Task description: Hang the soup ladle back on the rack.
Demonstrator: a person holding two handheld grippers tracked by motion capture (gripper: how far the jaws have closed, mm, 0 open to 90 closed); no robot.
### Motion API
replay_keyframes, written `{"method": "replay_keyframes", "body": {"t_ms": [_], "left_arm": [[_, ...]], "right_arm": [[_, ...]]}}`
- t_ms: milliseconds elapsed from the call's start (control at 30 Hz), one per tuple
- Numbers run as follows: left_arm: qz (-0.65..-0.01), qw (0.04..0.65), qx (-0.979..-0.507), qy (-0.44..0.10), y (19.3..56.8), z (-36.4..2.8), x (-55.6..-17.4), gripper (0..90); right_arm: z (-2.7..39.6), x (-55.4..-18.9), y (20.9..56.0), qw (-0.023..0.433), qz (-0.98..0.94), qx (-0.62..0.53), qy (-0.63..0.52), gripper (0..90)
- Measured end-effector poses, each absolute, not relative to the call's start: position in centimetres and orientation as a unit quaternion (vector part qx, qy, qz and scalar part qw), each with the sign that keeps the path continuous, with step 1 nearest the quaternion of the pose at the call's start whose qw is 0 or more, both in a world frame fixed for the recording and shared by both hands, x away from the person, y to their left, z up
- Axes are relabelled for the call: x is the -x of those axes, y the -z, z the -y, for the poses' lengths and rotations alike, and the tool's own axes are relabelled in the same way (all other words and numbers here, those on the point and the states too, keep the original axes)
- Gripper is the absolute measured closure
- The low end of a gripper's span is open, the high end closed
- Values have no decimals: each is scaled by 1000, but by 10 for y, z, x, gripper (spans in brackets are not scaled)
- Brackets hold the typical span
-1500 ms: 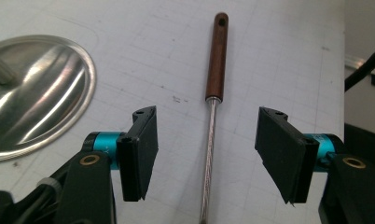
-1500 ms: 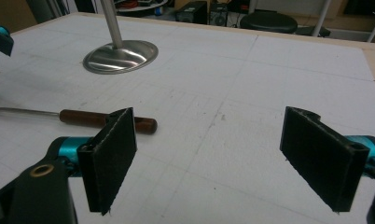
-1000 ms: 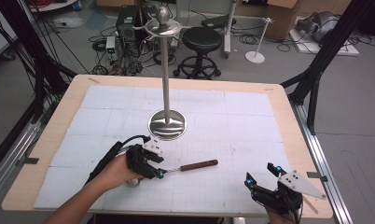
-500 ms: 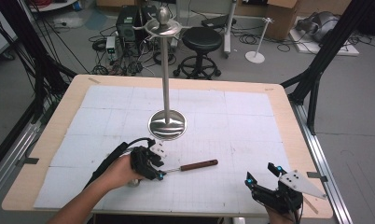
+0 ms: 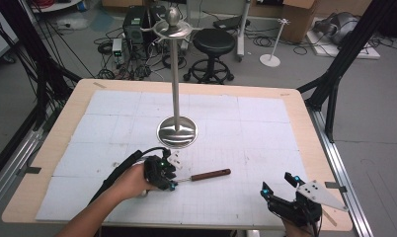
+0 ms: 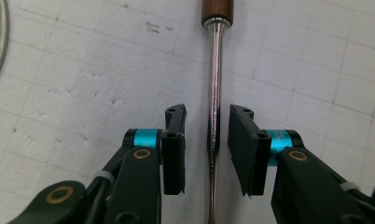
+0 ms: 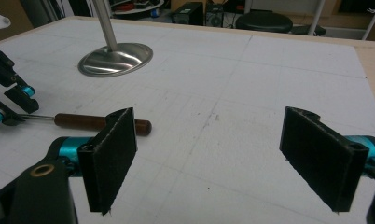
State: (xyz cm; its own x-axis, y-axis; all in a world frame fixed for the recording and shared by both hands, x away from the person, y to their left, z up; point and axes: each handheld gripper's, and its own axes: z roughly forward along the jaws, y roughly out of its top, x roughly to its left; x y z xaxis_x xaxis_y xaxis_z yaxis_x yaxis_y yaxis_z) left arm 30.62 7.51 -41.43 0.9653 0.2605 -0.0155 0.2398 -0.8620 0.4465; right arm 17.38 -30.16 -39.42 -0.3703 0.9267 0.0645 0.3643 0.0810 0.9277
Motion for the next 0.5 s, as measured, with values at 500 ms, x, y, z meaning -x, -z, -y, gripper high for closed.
{"method": "replay_keyframes", "body": {"t_ms": [500], "left_arm": [[-122,221,-968,-19,415,-72,-305,826]], "right_arm": [[300,-174,394,292,-675,-479,-480,178]]}}
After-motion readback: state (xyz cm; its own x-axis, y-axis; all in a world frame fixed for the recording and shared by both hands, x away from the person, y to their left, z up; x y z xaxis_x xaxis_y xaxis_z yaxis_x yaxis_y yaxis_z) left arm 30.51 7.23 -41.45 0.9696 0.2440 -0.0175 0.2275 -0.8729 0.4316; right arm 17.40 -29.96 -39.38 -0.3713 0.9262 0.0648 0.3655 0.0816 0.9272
